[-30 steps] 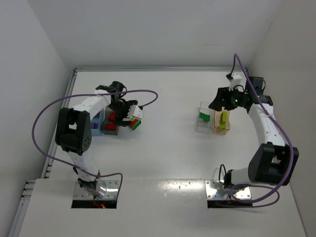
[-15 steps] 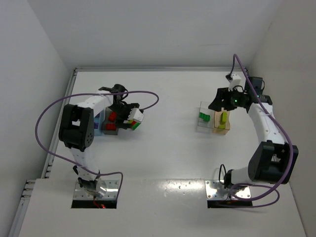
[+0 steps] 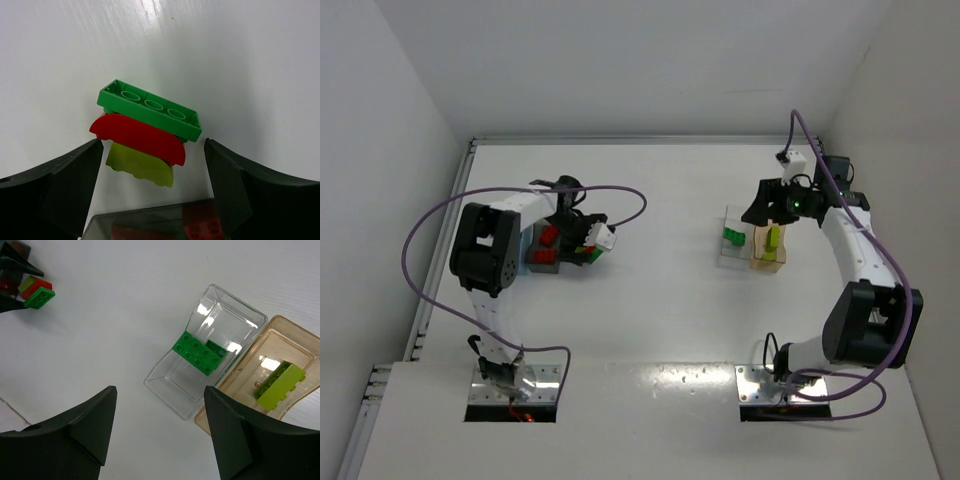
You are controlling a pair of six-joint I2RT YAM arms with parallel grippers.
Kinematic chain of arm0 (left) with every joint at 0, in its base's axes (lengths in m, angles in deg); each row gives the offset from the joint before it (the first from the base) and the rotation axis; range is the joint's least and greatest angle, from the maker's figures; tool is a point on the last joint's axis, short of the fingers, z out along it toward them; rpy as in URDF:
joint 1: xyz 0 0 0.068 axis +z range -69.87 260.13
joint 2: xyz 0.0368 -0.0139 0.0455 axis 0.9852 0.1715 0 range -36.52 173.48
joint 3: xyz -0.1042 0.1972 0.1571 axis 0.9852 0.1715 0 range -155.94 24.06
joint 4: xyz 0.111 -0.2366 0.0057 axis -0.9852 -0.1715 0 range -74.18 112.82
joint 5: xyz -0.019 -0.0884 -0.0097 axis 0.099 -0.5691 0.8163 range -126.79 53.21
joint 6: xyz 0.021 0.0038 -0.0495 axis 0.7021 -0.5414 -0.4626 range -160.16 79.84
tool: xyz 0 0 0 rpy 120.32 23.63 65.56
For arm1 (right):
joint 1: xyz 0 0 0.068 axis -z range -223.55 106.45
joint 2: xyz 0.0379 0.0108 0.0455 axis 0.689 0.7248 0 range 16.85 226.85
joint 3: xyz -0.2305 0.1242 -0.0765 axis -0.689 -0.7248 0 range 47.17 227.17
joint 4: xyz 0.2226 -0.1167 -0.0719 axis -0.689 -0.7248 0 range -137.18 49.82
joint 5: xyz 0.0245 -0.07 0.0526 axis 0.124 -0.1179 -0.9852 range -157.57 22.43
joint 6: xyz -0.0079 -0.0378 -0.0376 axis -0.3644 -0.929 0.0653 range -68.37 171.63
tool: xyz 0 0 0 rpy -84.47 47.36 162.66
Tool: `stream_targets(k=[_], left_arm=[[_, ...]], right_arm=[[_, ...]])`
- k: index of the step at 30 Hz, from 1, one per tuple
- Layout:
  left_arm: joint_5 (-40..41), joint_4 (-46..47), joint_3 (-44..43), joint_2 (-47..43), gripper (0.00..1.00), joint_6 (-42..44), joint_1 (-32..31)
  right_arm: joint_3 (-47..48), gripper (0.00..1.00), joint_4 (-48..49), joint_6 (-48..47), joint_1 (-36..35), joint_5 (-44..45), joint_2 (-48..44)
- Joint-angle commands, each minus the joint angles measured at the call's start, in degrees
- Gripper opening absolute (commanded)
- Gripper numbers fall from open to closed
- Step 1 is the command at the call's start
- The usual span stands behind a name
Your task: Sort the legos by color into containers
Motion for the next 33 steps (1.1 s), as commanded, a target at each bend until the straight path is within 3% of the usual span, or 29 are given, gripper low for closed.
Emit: stream_targets(k=[1,4,5,9,12,15,18,21,23,28,33], left_arm=[[-2.77,0.17,-1.71,0.89,0.88,1.22,-0.48],[-2.24,0.78,-1.10,0.89,0.76,1.22,-1.01],[-2.24,1.31,-0.40,0.89,0.66,0.62,-1.01],[-3.03,2.72,1.63,-2.00,0.47,-1.23,-1.01],[-7.86,3.25,2.94,-5.60,0.39,-6.31,-1.01],[-13.91,7.26,3.56,-8.85,0.34,-17.11,-1.61],[-16.22,21.57,8.90,-16.49,0.34,-37.22,-4.16],[-7.83,38.24,16.38,-25.20,0.34,-56.43,-10.74],[-3.23,39.46,14.91,-26.00,0.34,-65.95,-15.57],[8.36,43.76,12.10,-24.69,0.34,-73.22,-22.44],[9.88,43.24,10.33,-24.16,0.34,-73.83,-23.86]], right_arm=[[0.35,0.71,1.11,-0.84,-0.20,-0.82,0.18],[0.35,0.71,1.11,-0.84,-0.20,-0.82,0.18],[0.35,0.71,1.11,-0.84,-0.20,-0.82,0.18],[0.35,0.71,0.59,-0.84,-0.81,-2.13,0.18],[-0.26,0.71,0.59,0.73,-1.60,-5.29,0.18],[-1.59,0.71,2.60,4.77,-3.97,-10.37,0.18],[-2.72,0.71,6.02,11.27,-6.96,-15.75,1.93],[-2.73,0.71,11.03,17.69,-10.30,-18.13,4.13],[-0.98,0.71,11.04,18.31,-12.92,-18.13,5.88],[3.68,0.71,13.14,22.79,-16.54,-20.15,10.20],[6.32,0.71,14.03,24.82,-19.88,-21.91,12.92]])
